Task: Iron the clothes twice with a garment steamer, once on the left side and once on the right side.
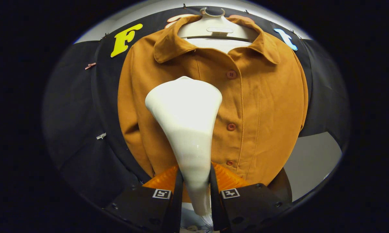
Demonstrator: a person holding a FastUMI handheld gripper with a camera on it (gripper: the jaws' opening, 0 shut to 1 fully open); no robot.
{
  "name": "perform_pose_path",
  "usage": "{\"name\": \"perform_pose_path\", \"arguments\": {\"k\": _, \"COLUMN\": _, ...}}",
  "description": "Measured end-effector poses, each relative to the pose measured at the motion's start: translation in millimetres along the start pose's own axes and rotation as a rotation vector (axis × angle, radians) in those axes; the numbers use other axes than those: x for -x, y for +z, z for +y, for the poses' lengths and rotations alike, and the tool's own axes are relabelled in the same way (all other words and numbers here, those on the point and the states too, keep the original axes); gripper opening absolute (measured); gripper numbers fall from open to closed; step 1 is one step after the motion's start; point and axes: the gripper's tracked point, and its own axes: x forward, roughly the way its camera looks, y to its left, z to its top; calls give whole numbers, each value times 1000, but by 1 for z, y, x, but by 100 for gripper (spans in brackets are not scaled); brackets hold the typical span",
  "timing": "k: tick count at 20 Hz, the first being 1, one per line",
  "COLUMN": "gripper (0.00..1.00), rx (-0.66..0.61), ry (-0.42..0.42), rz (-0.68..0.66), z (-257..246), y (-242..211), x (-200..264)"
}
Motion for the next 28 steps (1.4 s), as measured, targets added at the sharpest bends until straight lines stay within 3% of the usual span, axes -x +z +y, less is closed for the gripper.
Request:
{"name": "perform_pose_path", "arguments": {"k": 15, "gripper": 41, "rx": -36, "ry": -1, "rz": 233, "z": 11, "y": -89, "x": -42}}
{"name": "perform_pose_path", "arguments": {"k": 28, "gripper": 42, "rx": -117, "ry": -18, "rz": 421, "z": 6, "y": -159, "x": -35}}
